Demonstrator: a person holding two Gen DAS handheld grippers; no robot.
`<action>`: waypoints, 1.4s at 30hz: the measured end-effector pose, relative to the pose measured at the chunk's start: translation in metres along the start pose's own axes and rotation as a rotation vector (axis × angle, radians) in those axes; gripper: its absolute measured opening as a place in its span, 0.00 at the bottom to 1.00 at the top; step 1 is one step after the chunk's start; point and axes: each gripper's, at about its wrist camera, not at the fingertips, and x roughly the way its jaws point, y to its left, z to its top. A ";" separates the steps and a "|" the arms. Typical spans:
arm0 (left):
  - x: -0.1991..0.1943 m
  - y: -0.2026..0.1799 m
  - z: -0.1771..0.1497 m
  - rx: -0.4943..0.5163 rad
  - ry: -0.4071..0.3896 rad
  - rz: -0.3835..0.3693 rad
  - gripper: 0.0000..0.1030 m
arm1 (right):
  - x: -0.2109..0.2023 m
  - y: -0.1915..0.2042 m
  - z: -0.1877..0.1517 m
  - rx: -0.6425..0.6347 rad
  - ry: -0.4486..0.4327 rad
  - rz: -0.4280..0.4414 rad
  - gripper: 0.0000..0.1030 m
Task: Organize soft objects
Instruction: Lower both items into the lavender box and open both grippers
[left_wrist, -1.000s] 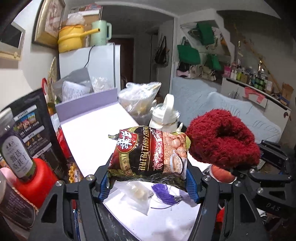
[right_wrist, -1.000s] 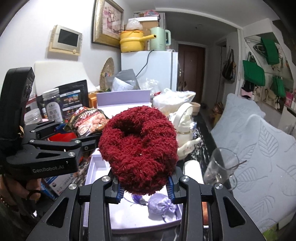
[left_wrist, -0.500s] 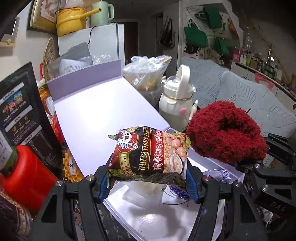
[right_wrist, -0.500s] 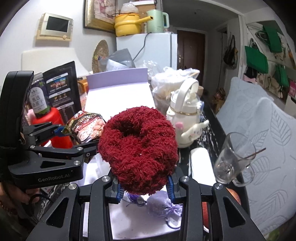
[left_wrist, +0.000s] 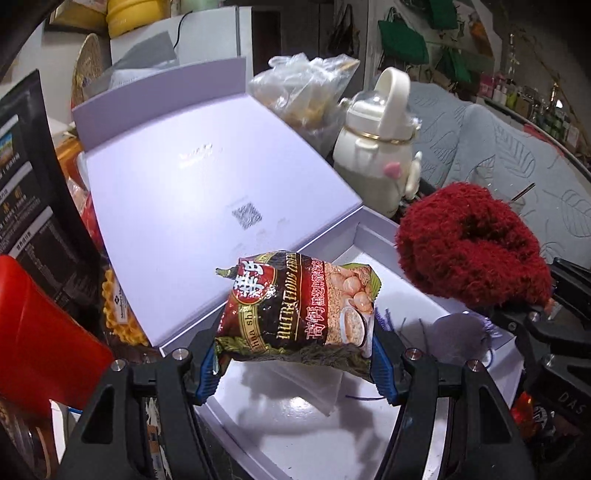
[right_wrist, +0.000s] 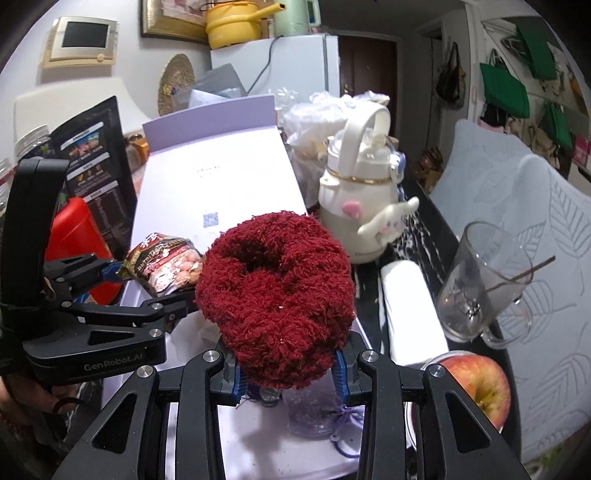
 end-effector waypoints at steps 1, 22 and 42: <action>0.002 0.001 -0.001 -0.002 0.005 0.003 0.63 | 0.002 -0.001 0.000 0.002 0.010 -0.002 0.34; 0.046 -0.001 -0.005 -0.006 0.131 0.042 0.64 | 0.043 0.006 -0.007 -0.046 0.158 -0.071 0.39; 0.054 -0.008 -0.002 -0.007 0.180 0.084 0.73 | 0.037 0.014 -0.002 -0.087 0.149 -0.133 0.62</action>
